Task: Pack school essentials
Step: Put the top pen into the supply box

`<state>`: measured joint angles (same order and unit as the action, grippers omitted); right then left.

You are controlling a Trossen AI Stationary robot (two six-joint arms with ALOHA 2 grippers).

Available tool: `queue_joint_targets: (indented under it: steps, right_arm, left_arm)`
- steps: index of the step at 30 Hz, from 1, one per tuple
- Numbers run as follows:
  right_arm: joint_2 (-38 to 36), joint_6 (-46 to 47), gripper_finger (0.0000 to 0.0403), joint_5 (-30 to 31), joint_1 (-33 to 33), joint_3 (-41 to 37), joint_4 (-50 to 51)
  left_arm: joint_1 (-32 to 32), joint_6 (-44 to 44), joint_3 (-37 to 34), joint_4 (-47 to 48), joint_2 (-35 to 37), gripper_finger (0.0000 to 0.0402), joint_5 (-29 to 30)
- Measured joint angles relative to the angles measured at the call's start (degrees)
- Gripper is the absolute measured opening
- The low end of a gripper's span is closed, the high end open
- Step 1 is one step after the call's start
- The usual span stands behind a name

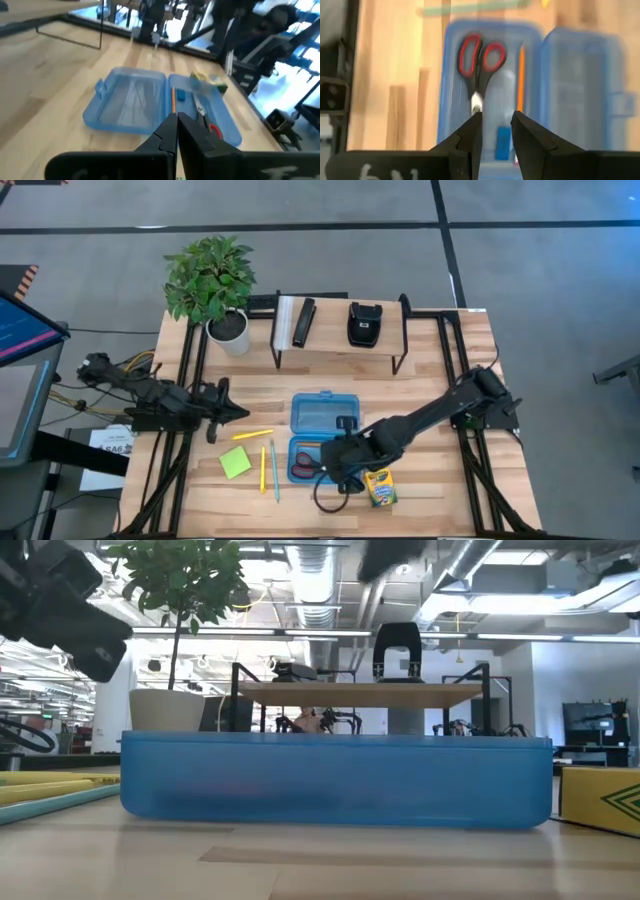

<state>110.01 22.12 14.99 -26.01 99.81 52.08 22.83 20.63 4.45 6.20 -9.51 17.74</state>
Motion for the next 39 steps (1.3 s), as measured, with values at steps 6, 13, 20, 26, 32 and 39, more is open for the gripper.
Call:
queue_joint_targets:
  steps: [6, 13, 20, 26, 32, 39]
  right_arm:
    - [-4.69, 0.67, 0.0123, 5.13, -0.93, -2.09, -2.16]
    - [-11.01, 3.78, 0.0122, 6.00, -1.02, -14.28, -11.35]
    - [-18.24, 7.29, 0.0121, 6.14, -1.00, -28.29, -24.17]
    - [-19.17, 7.62, 0.0121, 6.16, -1.02, -32.40, -30.41]
    - [-18.88, 7.56, 0.0121, 6.16, -1.00, -32.70, -31.43]
    - [-18.88, 7.45, 0.0121, 6.16, -1.00, -32.69, -31.74]
  left_arm:
    - [1.50, 2.61, 3.34, 1.16, -10.82, 0.0000, -0.55]
    - [4.31, 3.26, 8.02, 1.09, -24.45, 0.0000, -0.53]
    - [5.27, 4.48, 11.35, 2.63, -35.22, 0.0011, -2.99]
    - [5.27, 9.18, 11.71, 6.66, -42.33, 0.0081, -3.23]
    - [5.25, 13.79, 11.71, 7.91, -47.70, 0.0135, -5.54]
    - [5.25, 14.24, 11.86, 6.88, -53.72, 0.0134, -5.87]
